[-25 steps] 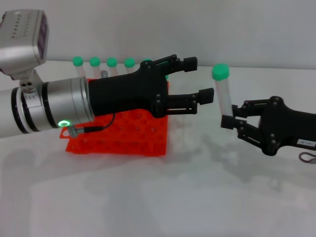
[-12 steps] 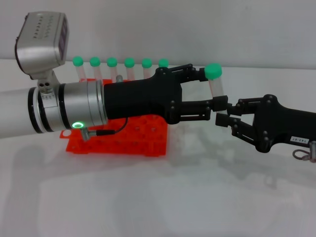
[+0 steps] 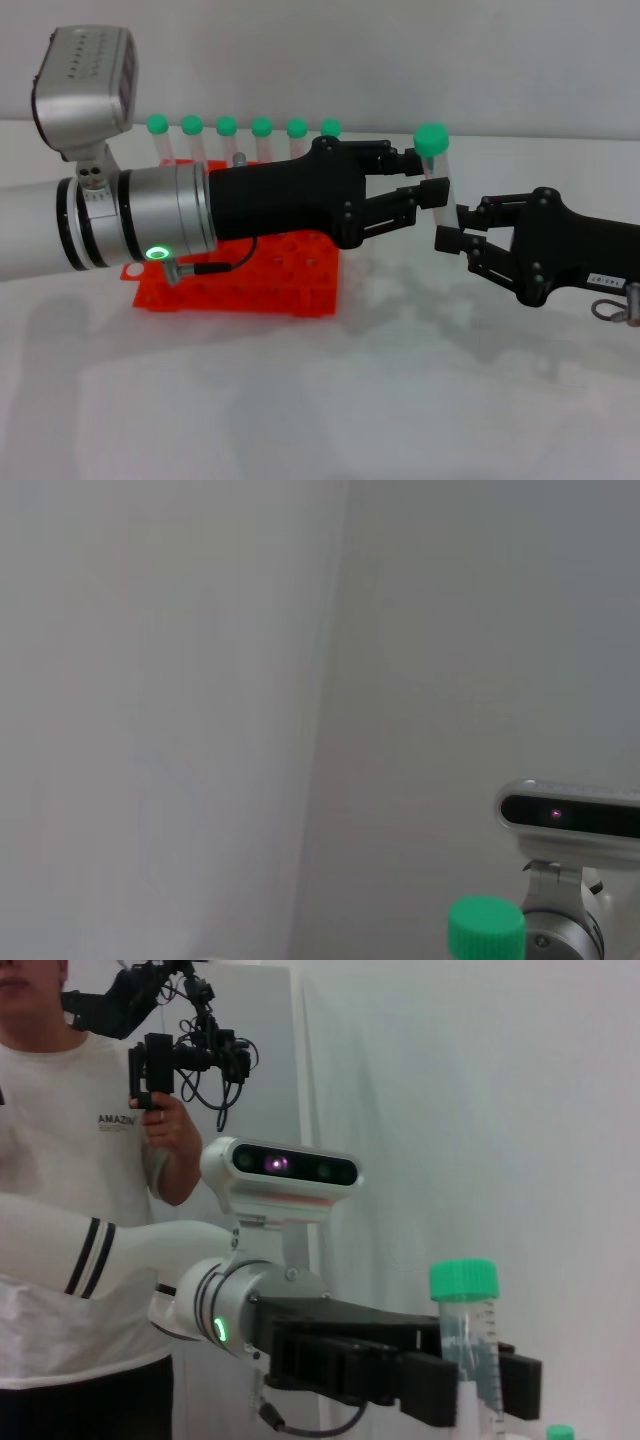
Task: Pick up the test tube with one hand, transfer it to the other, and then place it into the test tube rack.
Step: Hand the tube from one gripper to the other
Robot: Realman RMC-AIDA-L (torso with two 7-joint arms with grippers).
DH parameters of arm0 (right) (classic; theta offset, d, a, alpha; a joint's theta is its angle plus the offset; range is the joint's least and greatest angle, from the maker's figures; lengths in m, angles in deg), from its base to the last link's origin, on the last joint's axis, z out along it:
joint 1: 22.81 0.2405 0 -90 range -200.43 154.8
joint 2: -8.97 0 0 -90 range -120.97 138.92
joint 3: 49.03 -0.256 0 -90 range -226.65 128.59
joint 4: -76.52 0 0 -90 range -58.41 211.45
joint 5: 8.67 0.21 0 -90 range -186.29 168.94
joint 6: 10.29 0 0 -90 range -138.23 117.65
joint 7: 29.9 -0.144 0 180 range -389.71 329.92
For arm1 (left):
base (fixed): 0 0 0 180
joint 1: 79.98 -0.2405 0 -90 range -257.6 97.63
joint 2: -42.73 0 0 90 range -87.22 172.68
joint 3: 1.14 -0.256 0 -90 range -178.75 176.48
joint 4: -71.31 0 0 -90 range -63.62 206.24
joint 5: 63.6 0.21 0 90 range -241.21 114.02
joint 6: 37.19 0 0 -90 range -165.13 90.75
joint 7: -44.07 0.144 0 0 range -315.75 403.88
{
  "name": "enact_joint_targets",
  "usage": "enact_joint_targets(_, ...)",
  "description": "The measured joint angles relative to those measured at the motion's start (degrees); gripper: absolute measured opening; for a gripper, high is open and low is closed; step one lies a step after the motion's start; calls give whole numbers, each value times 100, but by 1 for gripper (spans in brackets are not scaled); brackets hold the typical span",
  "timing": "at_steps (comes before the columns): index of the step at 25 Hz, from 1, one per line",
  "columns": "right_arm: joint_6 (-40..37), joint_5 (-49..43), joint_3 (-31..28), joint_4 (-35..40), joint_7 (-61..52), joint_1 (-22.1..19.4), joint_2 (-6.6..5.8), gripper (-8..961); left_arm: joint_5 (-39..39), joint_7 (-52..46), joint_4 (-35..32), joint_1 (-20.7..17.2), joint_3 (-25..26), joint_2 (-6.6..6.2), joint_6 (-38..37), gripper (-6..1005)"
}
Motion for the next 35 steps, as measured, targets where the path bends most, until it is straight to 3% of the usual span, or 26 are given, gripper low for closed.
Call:
enact_joint_targets(7, -42, 136, 199, -2, 26, 23, 3, 211, 9, -43, 0, 28, -2, 7, 7, 375)
enact_joint_targets(21, -180, 138, 262, -4, 26, 81, 3, 214, -22, -14, 57, 51, -47, 17, 64, 385)
enact_joint_targets(26, -199, 155, 262, -4, 26, 85, 3, 214, -80, -5, 62, 17, -24, 16, 76, 215)
enact_joint_targets(35, -208, 188, 303, -4, 190, 87, 2, 216, -109, -2, 62, 26, -17, 10, 90, 207)
